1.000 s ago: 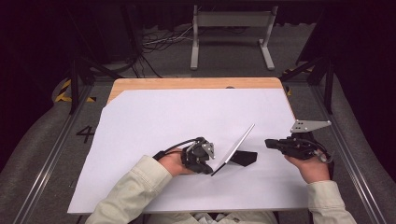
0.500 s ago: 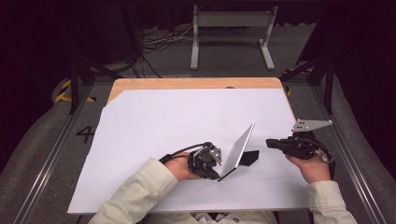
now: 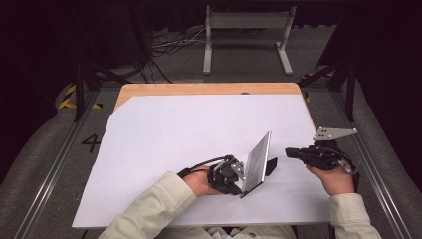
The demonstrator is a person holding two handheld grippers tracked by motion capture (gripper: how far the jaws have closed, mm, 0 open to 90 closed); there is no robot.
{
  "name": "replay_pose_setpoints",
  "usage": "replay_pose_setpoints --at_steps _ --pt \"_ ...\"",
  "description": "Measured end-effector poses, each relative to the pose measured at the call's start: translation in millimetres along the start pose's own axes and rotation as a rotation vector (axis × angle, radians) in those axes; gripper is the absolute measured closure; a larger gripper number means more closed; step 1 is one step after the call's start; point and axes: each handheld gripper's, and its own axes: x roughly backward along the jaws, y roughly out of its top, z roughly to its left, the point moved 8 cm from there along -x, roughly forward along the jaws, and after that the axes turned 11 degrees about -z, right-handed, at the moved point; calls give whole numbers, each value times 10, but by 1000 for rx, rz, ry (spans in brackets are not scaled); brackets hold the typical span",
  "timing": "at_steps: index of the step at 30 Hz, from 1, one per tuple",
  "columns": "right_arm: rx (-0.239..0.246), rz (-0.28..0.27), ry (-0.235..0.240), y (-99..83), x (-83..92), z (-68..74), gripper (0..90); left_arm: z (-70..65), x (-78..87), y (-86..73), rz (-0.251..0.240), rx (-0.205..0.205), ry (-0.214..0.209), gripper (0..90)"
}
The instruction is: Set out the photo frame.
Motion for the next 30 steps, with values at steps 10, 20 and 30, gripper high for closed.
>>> replay_pose_setpoints --at_steps 10,20,30 --pt "-9 -10 -20 -10 89 -22 898 -41 -106 106 -4 -18 -21 900" --pt "-22 -17 -42 -48 195 -45 897 -75 -232 216 -7 -34 -48 900" --pt "-37 -26 -64 -67 288 -72 889 -93 -354 344 -24 -32 -57 900"
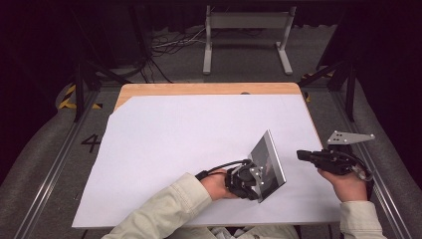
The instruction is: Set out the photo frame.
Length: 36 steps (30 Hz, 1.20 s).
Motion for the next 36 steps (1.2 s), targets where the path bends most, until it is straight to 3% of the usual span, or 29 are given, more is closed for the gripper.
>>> replay_pose_setpoints --at_steps 6,16,22,24,27,36 --pt "-31 -10 -11 8 24 -48 865 13 -79 80 -31 3 22 900" --pt "1 -17 -49 24 52 -76 856 44 -161 153 -84 26 40 900" --pt "3 -19 -59 35 68 -79 841 48 -155 146 -88 39 41 900" --pt "6 -18 -67 40 69 -68 840 42 -128 129 -82 39 40 900" --pt "-37 -12 -54 52 69 -61 831 46 -79 102 -85 45 41 900" --pt "-16 -6 -81 154 100 -43 780 82 179 -39 -100 77 68 899"
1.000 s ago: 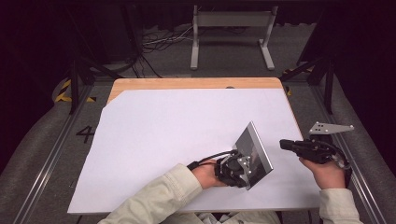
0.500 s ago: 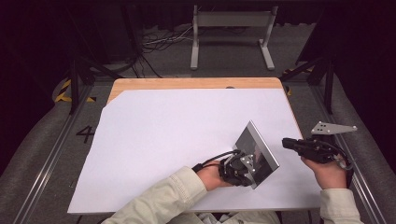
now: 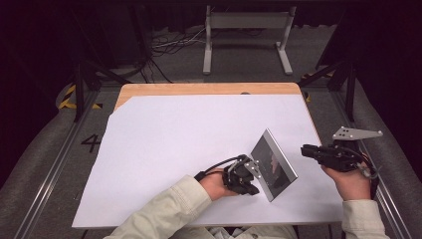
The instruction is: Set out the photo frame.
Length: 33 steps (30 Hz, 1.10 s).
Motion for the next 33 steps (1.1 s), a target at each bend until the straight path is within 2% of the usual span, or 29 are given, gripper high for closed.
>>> replay_pose_setpoints --at_steps 3,13,15,20,27,33 --pt "0 9 10 34 3 27 779 39 98 -54 -9 16 18 899" --pt "-66 25 38 161 37 133 737 193 492 -281 -36 76 97 898" --pt "-66 27 41 174 38 148 732 214 536 -303 -39 74 105 897" --pt "-53 33 46 213 35 216 707 292 741 -439 -62 116 144 891" --pt "-42 34 50 259 45 298 683 358 890 -503 -85 138 172 880" --pt "-37 38 60 297 53 396 661 455 1034 -626 -74 154 220 856"
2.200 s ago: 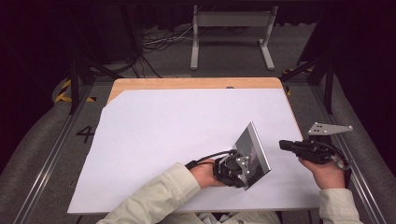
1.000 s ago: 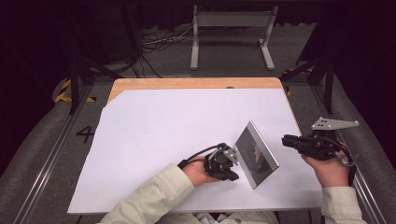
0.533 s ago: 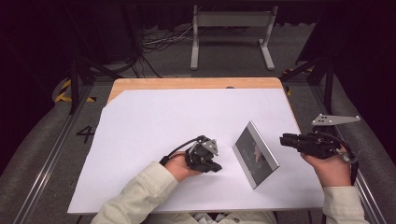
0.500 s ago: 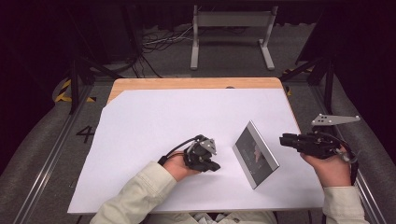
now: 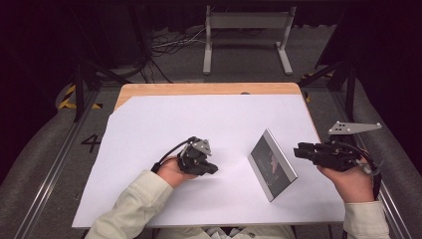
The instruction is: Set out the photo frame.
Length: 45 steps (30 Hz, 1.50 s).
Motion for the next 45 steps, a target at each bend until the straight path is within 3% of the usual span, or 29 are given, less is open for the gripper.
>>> replay_pose_setpoints --at_steps 9,18,25,45 --pt "24 4 24 61 -1 207 610 134 157 -44 -40 47 29 835" --pt "20 35 46 36 -49 331 569 201 200 -53 -54 59 45 819" --pt "14 76 47 -29 -105 359 540 232 237 -61 -61 80 52 814" --pt "8 192 36 -240 -311 366 499 244 243 -72 -58 82 46 814"
